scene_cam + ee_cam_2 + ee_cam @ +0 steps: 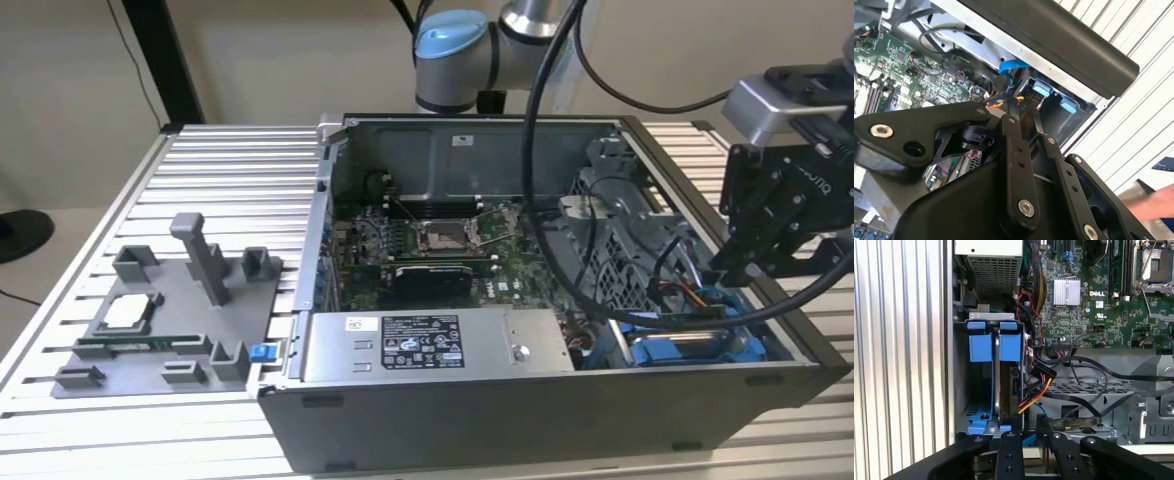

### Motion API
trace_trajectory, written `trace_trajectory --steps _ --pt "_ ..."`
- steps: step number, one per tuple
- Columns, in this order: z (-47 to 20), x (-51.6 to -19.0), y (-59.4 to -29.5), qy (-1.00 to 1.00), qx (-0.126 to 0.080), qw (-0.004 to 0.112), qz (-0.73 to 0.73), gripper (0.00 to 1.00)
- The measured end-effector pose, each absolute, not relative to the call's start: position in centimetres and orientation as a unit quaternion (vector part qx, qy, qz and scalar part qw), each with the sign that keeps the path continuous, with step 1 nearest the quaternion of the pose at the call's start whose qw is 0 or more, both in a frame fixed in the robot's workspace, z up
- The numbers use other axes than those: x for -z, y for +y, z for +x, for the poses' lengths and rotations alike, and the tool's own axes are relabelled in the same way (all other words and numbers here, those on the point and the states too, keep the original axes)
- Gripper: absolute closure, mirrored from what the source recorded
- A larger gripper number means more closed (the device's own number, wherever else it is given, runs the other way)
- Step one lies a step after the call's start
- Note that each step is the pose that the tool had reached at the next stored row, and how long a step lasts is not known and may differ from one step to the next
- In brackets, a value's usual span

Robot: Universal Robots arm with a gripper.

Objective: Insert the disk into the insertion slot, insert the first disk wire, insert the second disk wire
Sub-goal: 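Insert the first disk wire, then insert the second disk wire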

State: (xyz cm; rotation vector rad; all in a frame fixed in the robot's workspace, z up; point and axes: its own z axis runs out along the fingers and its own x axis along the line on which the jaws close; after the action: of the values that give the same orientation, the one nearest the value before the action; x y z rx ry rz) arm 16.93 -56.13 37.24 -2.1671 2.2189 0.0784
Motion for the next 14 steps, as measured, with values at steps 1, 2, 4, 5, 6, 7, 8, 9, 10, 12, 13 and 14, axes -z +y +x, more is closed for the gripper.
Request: trace_trajectory --steps 1,2,4,5,6,7,8,9,10,12,13,14 --pt "17.1 -37.2 -55.8 0.715 -0.025 0.02 -0.698 0.0" --pt "17.3 -37.1 -55.6 0.715 -0.025 0.019 -0.698 0.0" --pt "17.8 -36.8 -55.4 0.715 -0.026 0.019 -0.698 0.0" --pt "17.9 -36.6 -55.2 0.715 -0.026 0.019 -0.698 0.0" --pt "18.0 -36.5 -55.1 0.716 -0.026 0.018 -0.698 0.0" --pt "18.0 -36.3 -54.9 0.716 -0.026 0.018 -0.698 0.0" --pt "18.0 -36.2 -54.7 0.716 -0.025 0.017 -0.697 0.0" --pt "18.0 -36.1 -54.5 0.716 -0.025 0.017 -0.697 0.0" --pt "18.0 -36.0 -54.4 0.716 -0.024 0.015 -0.697 0.0" --pt "18.0 -35.9 -54.4 0.717 -0.019 0.01 -0.696 0.0" --pt "18.0 -35.9 -54.3 0.718 -0.016 0.007 -0.696 0.0" --pt "18.0 -35.8 -54.3 0.718 -0.014 0.004 -0.696 0.0"
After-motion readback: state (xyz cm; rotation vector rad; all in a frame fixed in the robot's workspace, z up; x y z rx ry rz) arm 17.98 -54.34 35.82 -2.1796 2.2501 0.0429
